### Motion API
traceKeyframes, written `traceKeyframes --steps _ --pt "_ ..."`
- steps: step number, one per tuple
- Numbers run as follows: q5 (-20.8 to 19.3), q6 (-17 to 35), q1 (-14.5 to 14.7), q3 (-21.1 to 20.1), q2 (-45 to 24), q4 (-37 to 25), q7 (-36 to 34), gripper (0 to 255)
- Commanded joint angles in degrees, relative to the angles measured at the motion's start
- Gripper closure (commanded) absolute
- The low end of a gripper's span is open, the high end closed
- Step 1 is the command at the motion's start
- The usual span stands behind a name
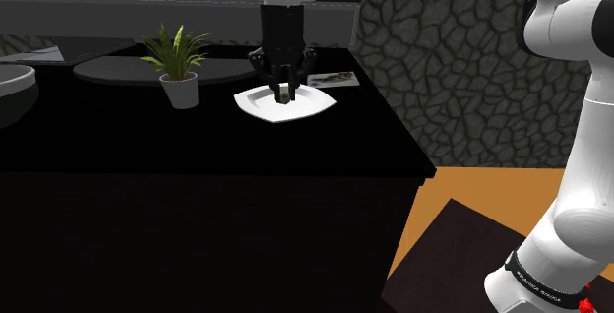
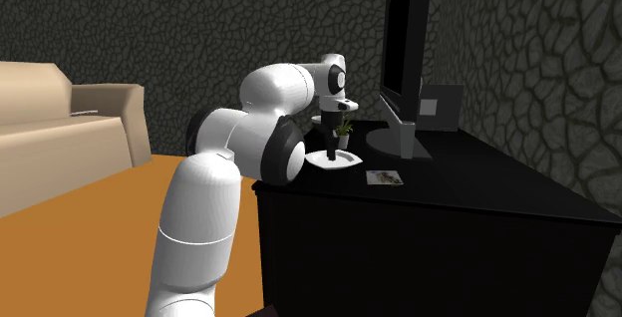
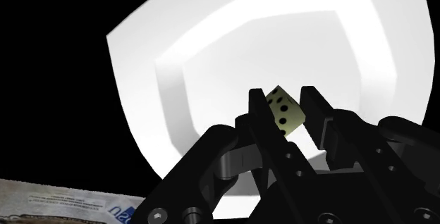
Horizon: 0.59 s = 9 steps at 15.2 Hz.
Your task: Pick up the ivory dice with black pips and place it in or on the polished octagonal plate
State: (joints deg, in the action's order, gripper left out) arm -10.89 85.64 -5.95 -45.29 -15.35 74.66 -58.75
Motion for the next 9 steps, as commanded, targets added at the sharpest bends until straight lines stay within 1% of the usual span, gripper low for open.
traceKeyframes --steps 1,3,4,9 --pt "0.01 0.05 -0.01 0.0 0.02 0.05 0.0 255" --pt "0.01 0.03 -0.01 0.0 0.01 0.04 0.0 255" --pt "0.01 0.03 -0.01 0.0 0.01 0.04 0.0 0" --pt "0.01 0.03 -0.01 0.0 0.01 0.04 0.0 0"
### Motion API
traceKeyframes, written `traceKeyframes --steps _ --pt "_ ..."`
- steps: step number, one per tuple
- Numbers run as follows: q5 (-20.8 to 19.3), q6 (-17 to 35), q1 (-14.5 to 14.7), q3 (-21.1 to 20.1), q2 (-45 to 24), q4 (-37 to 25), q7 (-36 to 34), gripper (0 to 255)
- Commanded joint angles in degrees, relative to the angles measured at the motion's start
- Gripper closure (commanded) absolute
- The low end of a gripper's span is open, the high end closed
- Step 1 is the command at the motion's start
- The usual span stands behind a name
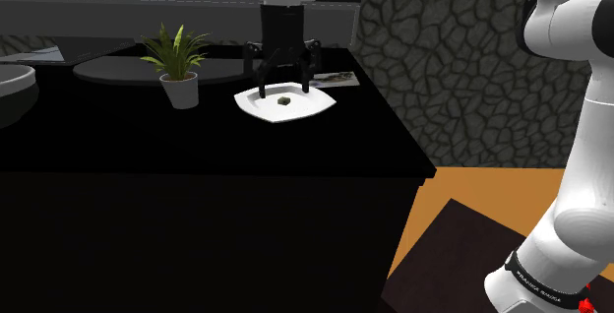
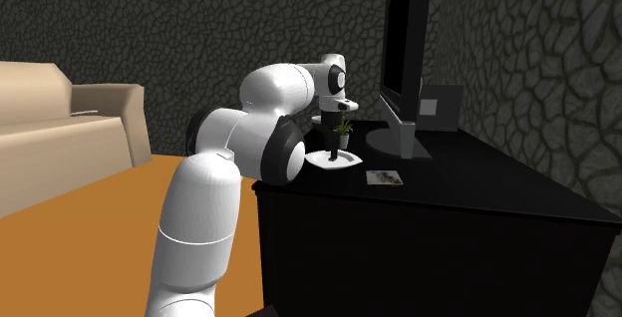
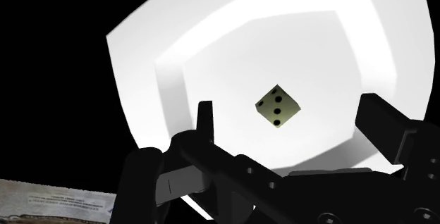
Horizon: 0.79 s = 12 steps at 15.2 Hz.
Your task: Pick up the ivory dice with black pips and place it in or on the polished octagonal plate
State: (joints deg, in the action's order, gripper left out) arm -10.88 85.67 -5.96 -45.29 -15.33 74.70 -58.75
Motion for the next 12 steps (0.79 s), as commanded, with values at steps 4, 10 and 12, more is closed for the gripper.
traceKeyframes --steps 4,10,12 --pt "-4.12 -10.28 5.22 0.14 -5.33 -14.66 -1.19 0" --pt "-4.08 -10.27 5.28 0.23 -5.31 -14.67 -1.17 0" --pt "-4.08 -10.27 5.28 0.23 -5.31 -14.67 -1.17 0"
